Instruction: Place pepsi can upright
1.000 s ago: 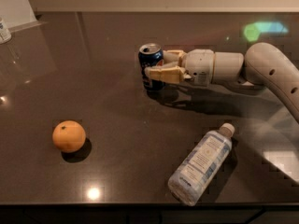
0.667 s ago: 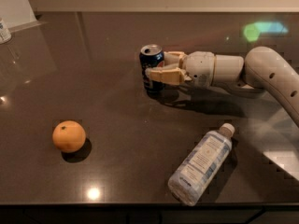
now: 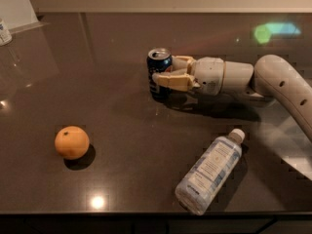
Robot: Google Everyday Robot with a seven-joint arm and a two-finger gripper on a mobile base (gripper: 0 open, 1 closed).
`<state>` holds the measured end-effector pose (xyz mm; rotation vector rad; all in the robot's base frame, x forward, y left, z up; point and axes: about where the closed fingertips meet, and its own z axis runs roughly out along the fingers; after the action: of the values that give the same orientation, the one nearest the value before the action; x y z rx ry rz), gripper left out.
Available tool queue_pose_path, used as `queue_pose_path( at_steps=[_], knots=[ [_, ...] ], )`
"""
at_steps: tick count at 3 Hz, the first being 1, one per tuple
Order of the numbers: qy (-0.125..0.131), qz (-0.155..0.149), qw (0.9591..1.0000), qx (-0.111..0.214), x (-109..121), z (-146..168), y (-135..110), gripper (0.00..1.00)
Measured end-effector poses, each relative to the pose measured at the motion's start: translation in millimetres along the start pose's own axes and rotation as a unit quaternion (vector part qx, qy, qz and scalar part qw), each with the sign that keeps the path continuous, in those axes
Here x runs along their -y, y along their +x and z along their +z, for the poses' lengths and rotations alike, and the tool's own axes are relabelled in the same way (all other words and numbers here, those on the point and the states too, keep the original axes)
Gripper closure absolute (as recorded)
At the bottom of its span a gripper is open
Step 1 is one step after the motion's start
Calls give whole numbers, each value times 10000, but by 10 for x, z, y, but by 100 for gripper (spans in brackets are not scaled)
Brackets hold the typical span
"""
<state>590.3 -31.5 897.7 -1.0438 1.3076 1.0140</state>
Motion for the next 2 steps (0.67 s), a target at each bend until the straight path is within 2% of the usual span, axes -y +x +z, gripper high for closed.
queue_pose_path(
  at_steps=[1, 2],
  knots=[
    [87, -68, 9999, -28, -4, -21, -5, 35],
    [65, -71, 9999, -27, -15, 2, -10, 13]
  ],
)
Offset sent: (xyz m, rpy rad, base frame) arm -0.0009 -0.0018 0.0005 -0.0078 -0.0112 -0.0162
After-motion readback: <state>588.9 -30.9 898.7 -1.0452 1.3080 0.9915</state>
